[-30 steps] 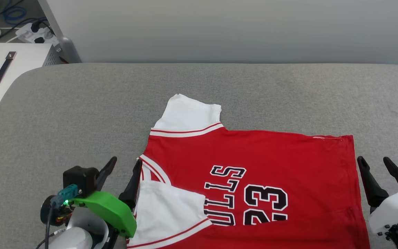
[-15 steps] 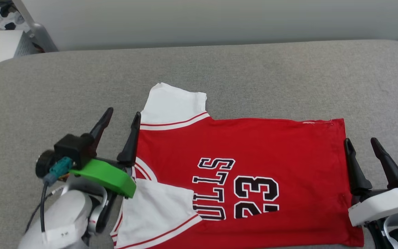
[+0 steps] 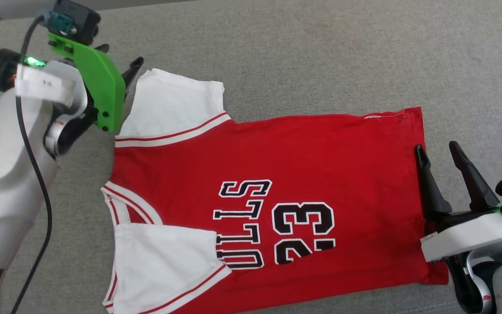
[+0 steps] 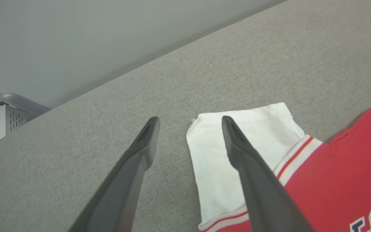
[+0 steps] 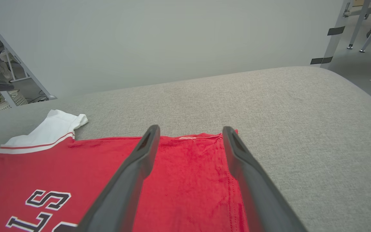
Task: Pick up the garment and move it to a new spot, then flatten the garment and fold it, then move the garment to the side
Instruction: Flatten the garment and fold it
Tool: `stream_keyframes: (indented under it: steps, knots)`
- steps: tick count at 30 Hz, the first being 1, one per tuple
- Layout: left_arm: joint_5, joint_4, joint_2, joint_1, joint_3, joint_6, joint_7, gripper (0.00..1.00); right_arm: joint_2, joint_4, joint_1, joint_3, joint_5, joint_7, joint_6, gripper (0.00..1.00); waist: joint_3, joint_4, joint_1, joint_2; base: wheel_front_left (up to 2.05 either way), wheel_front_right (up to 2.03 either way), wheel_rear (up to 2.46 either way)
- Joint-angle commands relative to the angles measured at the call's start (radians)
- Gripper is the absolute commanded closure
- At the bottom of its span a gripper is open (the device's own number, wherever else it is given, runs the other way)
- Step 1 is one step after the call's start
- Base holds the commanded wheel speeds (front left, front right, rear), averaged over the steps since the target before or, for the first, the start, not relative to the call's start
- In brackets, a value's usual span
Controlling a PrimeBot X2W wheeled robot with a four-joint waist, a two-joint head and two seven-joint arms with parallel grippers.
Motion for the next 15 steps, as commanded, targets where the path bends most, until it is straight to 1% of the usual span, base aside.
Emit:
stream_keyframes:
  steps: [1,3,5,7,11,15]
  knots:
    - [-0.029,0.044,0.001,-0.043,-0.007,-0.006,0.074,0.00,0.009,-0.008,-0.019,0.007,-0.010,-0.009,-0.001,0.00,0.073,-0.067,-0.0001,-0.0001,0.00,0.00,0.00]
    - [-0.066,0.097,0.004,-0.080,-0.026,-0.016,0.194,0.00,0.011,-0.005,-0.028,0.015,-0.009,-0.012,-0.001,0.00,0.087,-0.079,-0.0001,-0.0001,0.00,0.00,0.00]
    - [-0.103,0.127,0.011,-0.111,-0.038,-0.022,0.284,0.00,0.013,0.001,-0.036,0.022,-0.008,-0.016,-0.001,0.00,0.100,-0.090,-0.0001,-0.0001,0.00,0.00,0.00]
    - [-0.117,0.144,0.019,-0.139,-0.048,-0.024,0.330,0.00,0.014,0.007,-0.043,0.028,-0.005,-0.019,-0.001,0.00,0.115,-0.098,-0.0001,-0.0001,0.00,0.00,0.00]
    - [-0.124,0.175,0.022,-0.175,-0.057,-0.027,0.342,0.00,0.014,0.018,-0.055,0.043,0.006,-0.024,-0.001,0.00,0.139,-0.109,-0.0001,-0.0001,0.00,0.00,0.00]
    - [-0.118,0.220,0.017,-0.194,-0.061,-0.026,0.328,0.00,0.012,0.025,-0.069,0.056,0.014,-0.033,-0.001,0.00,0.156,-0.119,-0.0001,-0.0001,0.00,0.00,0.00]
